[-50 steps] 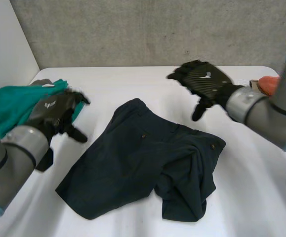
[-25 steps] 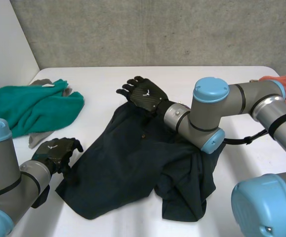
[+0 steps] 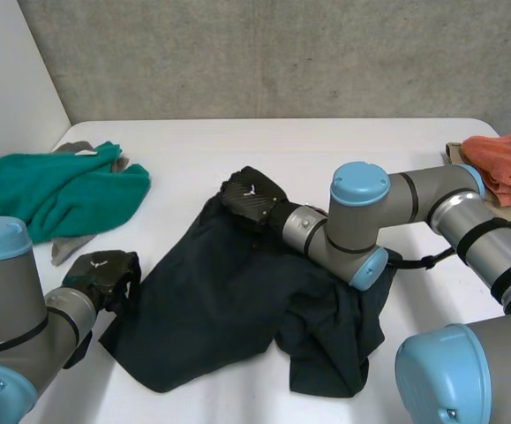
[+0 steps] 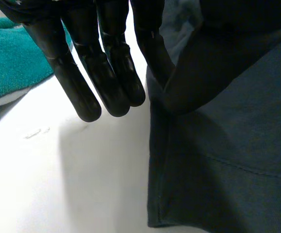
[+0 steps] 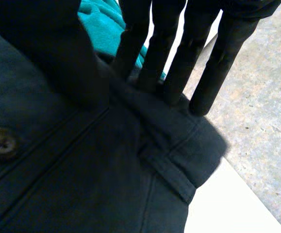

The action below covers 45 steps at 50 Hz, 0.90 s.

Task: Fold the laundry.

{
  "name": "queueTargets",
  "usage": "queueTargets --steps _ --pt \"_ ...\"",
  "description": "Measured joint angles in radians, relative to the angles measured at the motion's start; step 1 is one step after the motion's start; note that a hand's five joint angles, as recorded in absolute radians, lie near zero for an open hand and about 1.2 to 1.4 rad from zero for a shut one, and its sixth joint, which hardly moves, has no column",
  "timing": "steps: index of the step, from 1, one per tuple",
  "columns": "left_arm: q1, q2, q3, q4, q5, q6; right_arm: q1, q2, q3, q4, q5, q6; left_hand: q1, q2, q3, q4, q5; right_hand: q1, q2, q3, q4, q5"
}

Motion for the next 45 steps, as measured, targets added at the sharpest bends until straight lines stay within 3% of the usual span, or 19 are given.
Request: queueTargets --steps 4,9,13,17,23,33,39,43,45 --pt "0.0 0.003 0.009 0.011 -0.004 0.004 0.002 -0.01 0.003 -0.022 0.023 0.0 0.0 0.004 0.005 0.007 0.0 0.013 0.029 0.037 0.056 0.06" --pt "-0.001 0.031 0.03 0.015 -0.011 0.003 0.001 -0.129 0.076 -0.039 0.094 0.004 -0.023 -0.029 -0.02 -0.02 -0.02 0.013 0.029 0.056 0.059 0.062" --pt "-0.004 0.086 0.042 0.011 -0.011 0.0 -0.01 -0.338 0.239 -0.04 0.141 0.005 -0.703 -0.662 -0.65 -0.645 -0.625 0.014 0.029 0.057 0.06 0.062" --pt "-0.012 0.148 0.043 0.004 -0.009 -0.007 -0.035 -0.586 0.452 -0.036 0.153 0.002 -0.939 -0.952 -0.937 -0.954 -0.928 0.014 0.029 0.057 0.06 0.062" --pt "-0.038 0.201 0.028 -0.006 -0.002 -0.019 -0.099 -0.882 0.738 0.015 0.14 -0.008 -0.944 -0.965 -0.951 -0.97 -0.942 0.024 0.029 0.057 0.06 0.062" --pt "-0.146 0.151 0.049 -0.005 0.058 -0.047 -0.163 -1.048 1.022 0.135 0.136 -0.096 -0.944 -0.965 -0.951 -0.97 -0.942 0.024 0.029 0.057 0.06 0.062" --pt "-0.172 0.016 0.136 0.007 0.076 -0.044 -0.178 -1.097 1.127 0.138 0.139 -0.16 -0.845 -0.881 -0.881 -0.884 -0.857 0.024 0.029 0.057 0.06 0.062" --pt "-0.179 -0.095 0.218 0.001 0.073 -0.039 -0.196 -1.117 1.164 0.131 0.139 -0.171 -0.099 -0.173 -0.189 -0.19 -0.174 0.024 0.029 0.057 0.06 0.062" --pt "-0.178 -0.137 0.258 0.0 0.07 -0.036 -0.202 -1.117 1.167 0.125 0.138 -0.171 0.008 -0.048 -0.049 -0.049 -0.036 0.024 0.029 0.057 0.06 0.062"
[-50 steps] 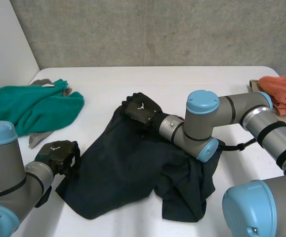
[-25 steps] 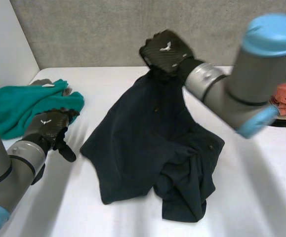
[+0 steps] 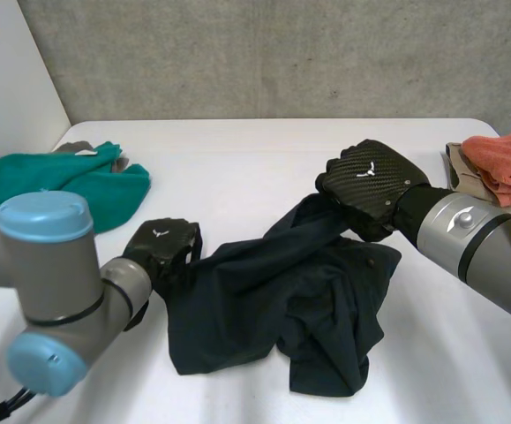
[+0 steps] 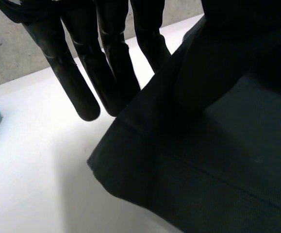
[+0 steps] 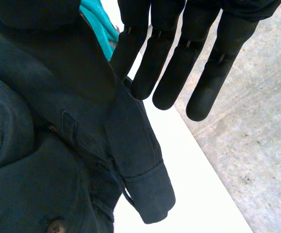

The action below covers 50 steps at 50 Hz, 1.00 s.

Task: Fold the laundry.

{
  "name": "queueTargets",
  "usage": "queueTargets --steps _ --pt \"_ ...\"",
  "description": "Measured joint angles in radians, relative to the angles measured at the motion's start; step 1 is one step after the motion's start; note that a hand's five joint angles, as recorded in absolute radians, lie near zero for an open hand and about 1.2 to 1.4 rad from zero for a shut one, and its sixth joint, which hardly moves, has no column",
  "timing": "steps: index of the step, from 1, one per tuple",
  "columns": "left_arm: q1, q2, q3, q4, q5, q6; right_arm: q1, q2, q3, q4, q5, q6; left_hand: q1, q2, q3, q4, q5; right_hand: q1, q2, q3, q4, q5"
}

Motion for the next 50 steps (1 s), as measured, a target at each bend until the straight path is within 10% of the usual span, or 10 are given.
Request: queueTargets --steps 9,24,34,50 --pt "0.006 -0.105 0.295 0.063 0.003 0.054 0.004 0.17 -0.178 -0.131 0.082 0.026 0.0 0.055 0.054 0.057 0.021 0.0 0.0 0.004 0.0 0.0" --pt "-0.006 -0.09 0.727 0.571 0.003 0.177 0.03 0.334 -0.666 -0.737 0.398 0.224 0.0 0.056 0.054 0.057 0.021 0.0 0.004 0.006 0.001 0.0" --pt "-0.03 0.093 0.413 0.568 -0.002 0.134 0.029 0.185 -0.384 -0.766 0.317 0.274 0.0 0.057 0.055 0.057 0.021 0.0 0.004 0.006 0.001 0.008" --pt "-0.109 0.277 -0.166 0.268 0.007 0.145 -0.009 0.018 0.188 -0.328 0.168 0.231 0.0 0.058 0.059 0.061 0.021 0.0 0.004 0.007 0.004 0.008"
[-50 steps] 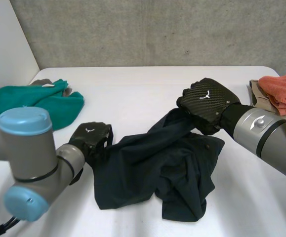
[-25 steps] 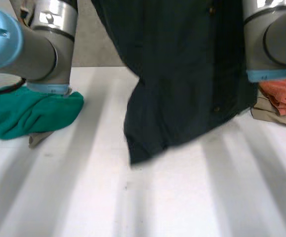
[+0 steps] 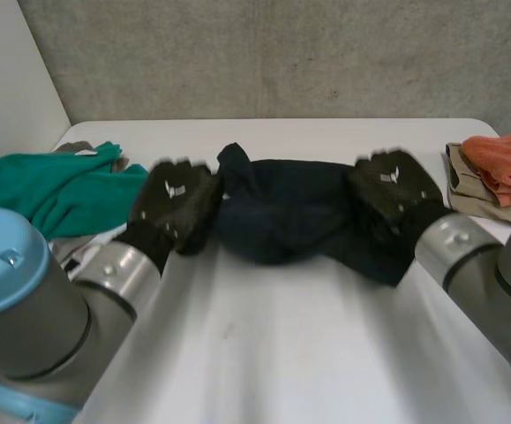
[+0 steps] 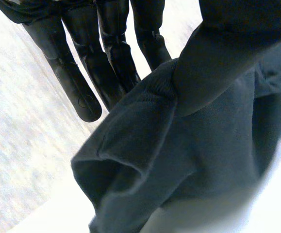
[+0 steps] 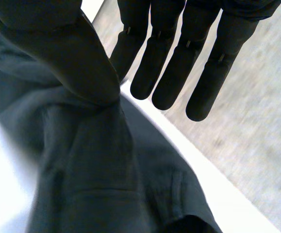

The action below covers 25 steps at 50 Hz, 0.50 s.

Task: Fold the laundry.

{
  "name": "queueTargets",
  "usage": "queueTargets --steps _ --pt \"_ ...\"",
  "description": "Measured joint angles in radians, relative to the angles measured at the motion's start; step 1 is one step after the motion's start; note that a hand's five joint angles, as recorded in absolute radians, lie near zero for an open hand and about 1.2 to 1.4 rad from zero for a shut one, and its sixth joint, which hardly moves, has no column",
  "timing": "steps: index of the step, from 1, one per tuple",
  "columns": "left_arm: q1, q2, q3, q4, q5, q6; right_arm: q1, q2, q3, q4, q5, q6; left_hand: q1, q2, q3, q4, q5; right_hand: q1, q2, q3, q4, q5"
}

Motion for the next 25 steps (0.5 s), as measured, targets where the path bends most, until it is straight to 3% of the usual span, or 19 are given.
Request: queueTargets --steps 3,8,12,20,25 --pt "-0.003 0.002 -0.028 -0.055 0.0 0.001 -0.035 -0.002 0.036 0.052 -0.01 -0.01 0.0 0.0 0.0 0.0 0.0 -0.055 -0.097 -0.105 -0.112 -0.091" --pt "0.001 0.005 -0.025 -0.093 0.0 0.001 -0.08 -0.002 0.037 0.118 -0.007 -0.008 0.0 0.0 0.0 0.0 0.0 -0.626 -0.688 -0.691 -0.698 -0.711" --pt "0.003 0.008 -0.008 -0.097 0.0 -0.001 -0.105 -0.013 0.028 0.181 0.003 0.022 0.0 0.0 0.0 0.0 0.0 -0.809 -0.859 -0.881 -0.898 -0.912" --pt "0.006 0.004 0.042 -0.093 0.001 -0.002 -0.148 -0.053 0.061 0.328 -0.003 0.174 0.0 0.0 0.0 0.0 0.0 -0.885 -0.962 -0.977 -0.984 -0.97" --pt "0.008 -0.004 0.067 -0.092 0.001 0.0 -0.154 -0.056 0.124 0.305 -0.016 0.236 0.0 0.0 0.0 0.0 0.0 -0.884 -0.96 -0.974 -0.981 -0.968"
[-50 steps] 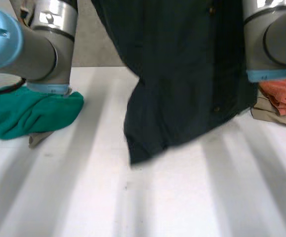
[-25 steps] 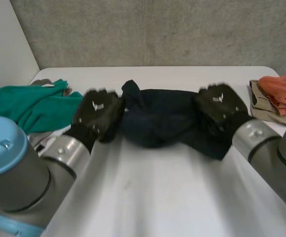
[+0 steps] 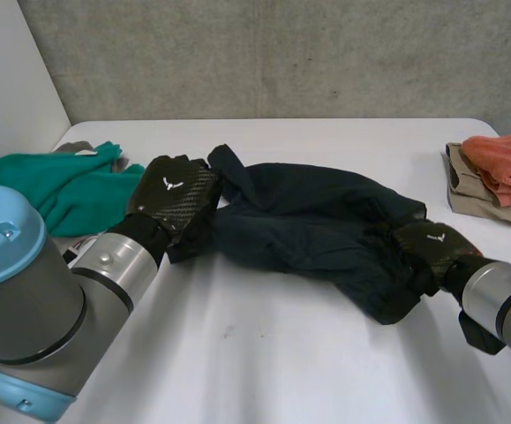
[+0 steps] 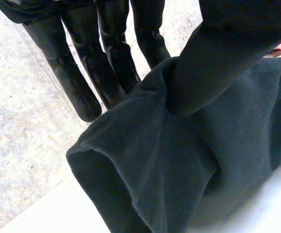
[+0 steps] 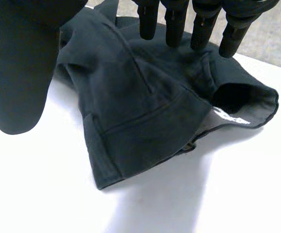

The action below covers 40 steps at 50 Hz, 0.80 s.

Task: Fold the laundry.

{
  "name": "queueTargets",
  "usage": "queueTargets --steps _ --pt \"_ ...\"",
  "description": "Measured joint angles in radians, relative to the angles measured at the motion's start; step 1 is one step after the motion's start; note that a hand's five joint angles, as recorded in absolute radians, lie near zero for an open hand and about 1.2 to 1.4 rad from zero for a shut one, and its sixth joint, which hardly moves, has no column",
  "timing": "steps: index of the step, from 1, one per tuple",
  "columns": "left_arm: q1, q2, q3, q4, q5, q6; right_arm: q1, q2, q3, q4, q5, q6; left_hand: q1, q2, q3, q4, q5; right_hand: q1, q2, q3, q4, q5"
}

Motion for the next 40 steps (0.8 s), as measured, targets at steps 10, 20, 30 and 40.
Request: queueTargets --steps 10,20,30,40 --pt "0.01 0.002 0.001 -0.016 -0.004 0.002 0.03 0.134 0.006 -0.209 0.037 0.001 0.0 0.0 0.0 0.0 0.0 0.882 0.938 0.919 0.924 0.913" --pt "0.015 0.185 0.037 -0.177 -0.013 0.078 0.031 -0.109 -0.16 -0.069 0.077 -0.233 0.0 0.0 0.0 0.0 0.0 0.894 0.961 0.959 0.978 0.938" --pt "0.023 0.374 0.218 -0.283 -0.036 0.149 0.022 -0.279 -0.543 0.378 0.033 -0.393 0.0 0.0 0.0 0.0 0.0 0.894 0.961 0.965 0.978 0.951" --pt "0.028 0.117 0.332 -0.378 -0.041 0.172 0.019 -0.057 -0.632 0.46 0.014 -0.476 0.0 0.0 0.0 0.0 0.0 0.894 0.961 0.965 0.978 0.952"
